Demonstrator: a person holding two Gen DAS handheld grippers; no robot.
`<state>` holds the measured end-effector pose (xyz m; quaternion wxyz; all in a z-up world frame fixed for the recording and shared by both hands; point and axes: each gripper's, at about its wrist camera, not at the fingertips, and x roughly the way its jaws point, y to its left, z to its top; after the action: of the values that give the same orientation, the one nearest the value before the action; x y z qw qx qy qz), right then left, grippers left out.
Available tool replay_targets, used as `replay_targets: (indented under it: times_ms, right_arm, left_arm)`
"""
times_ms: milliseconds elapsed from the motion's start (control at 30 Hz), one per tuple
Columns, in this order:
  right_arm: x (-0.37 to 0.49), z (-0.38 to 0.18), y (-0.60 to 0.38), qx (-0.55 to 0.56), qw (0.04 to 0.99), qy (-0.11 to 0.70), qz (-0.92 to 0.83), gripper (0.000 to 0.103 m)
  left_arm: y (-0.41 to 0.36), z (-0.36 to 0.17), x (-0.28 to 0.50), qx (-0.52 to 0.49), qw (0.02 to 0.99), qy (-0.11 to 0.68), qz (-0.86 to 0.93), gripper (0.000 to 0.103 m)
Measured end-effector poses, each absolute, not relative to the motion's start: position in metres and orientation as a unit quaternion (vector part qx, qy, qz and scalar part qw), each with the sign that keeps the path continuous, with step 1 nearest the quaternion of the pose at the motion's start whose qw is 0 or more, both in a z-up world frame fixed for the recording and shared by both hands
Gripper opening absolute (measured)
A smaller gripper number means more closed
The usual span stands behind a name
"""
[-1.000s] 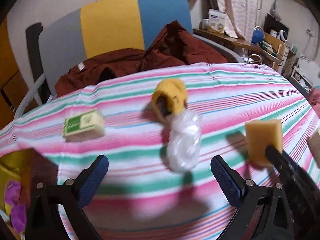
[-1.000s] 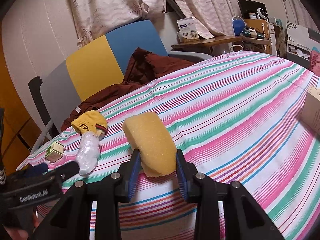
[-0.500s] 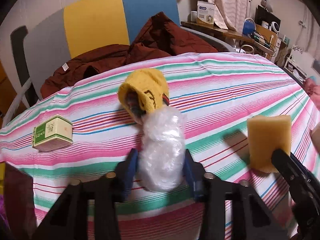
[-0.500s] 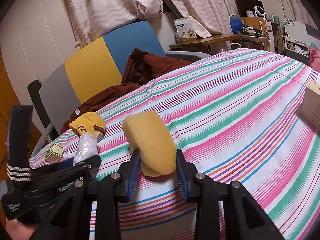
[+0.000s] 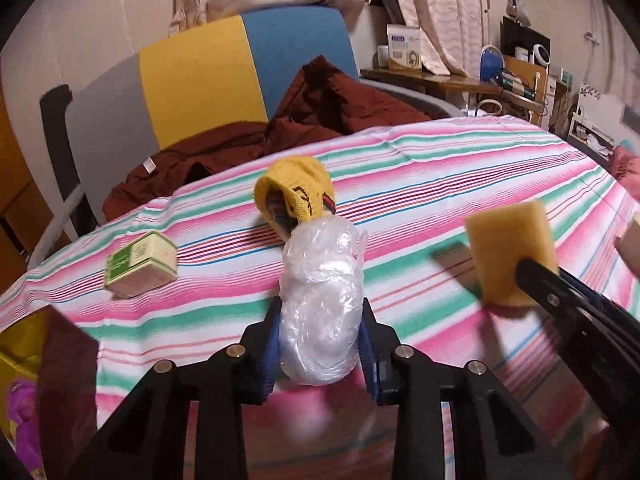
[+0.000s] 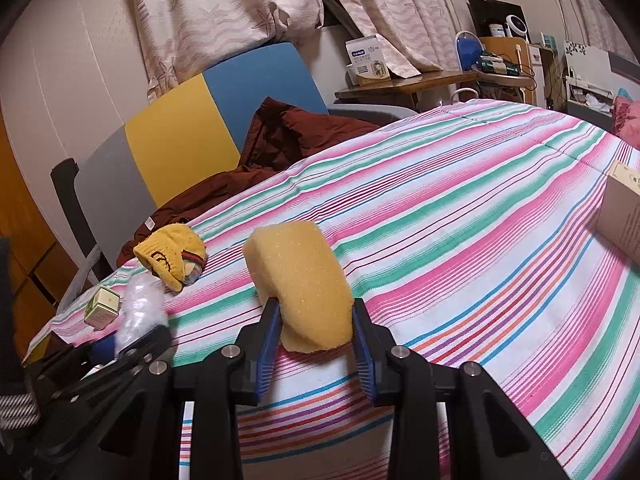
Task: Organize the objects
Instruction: 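Grasp the plastic-wrapped bundle with the left gripper while the right holds the sponge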
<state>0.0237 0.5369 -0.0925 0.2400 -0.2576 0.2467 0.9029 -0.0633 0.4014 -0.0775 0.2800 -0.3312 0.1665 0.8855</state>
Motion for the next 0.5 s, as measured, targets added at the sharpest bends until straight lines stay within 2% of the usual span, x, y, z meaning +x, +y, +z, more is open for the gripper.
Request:
replay_targets:
  times_ms: [500]
  right_arm:
    - [0.021,-0.079,0.515,-0.255,0.265,0.176,0.913,0.034]
  left_arm:
    - [0.35,-0.083,-0.013,-0.337,0.27,0.153,0.889,0.034]
